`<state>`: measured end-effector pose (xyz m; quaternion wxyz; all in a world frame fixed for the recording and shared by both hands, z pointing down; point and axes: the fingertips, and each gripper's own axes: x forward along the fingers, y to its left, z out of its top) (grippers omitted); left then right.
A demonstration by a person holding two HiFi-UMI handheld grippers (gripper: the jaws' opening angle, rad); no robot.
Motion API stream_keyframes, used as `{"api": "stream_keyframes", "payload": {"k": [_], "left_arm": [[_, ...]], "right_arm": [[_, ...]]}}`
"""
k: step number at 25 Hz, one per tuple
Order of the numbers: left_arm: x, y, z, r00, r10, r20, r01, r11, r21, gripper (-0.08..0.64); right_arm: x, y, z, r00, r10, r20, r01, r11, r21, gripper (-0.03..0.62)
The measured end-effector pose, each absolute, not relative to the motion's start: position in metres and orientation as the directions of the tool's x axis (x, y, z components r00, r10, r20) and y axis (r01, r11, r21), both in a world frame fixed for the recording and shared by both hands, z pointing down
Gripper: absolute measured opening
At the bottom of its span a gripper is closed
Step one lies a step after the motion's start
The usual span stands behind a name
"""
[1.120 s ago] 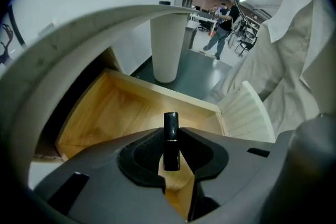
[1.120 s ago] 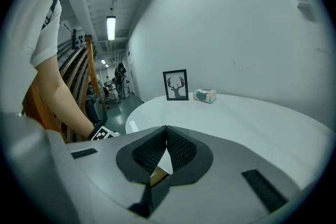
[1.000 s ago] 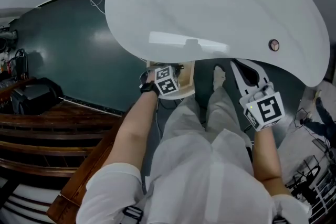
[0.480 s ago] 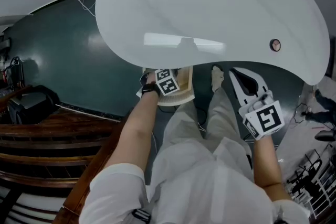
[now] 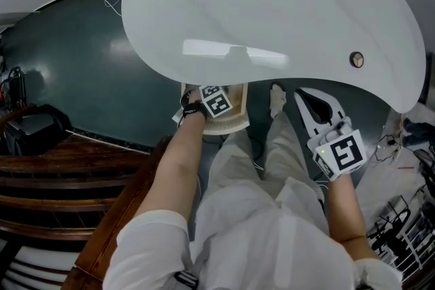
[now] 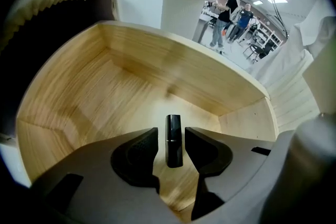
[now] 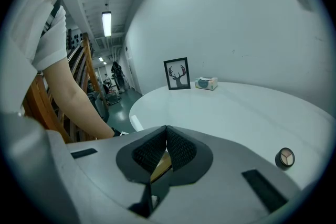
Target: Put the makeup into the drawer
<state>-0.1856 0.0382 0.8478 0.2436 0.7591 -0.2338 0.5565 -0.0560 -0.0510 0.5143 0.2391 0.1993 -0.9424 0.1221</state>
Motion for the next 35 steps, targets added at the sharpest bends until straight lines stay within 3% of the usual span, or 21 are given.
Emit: {"api": "stream_keyframes", "payload": {"k": [23, 35], "left_arm": [[-0.185, 0.058, 0.788, 0.338, -0.134, 0.931, -0.651, -0.748, 0.129, 0.155], [-0.174, 0.052, 0.686, 0.436, -0.302, 0.848, -0.629, -0.776, 0.047, 0.044]], "right_arm": [[-0.071, -0.051, 0.491, -0.818, -0.312, 0.483, -0.409, 0.906, -0.109, 0.009], [-0.072, -0.046, 0.463, -0.82, -0.338, 0.461, -0.413, 0.908, -0.069, 0.009]]}}
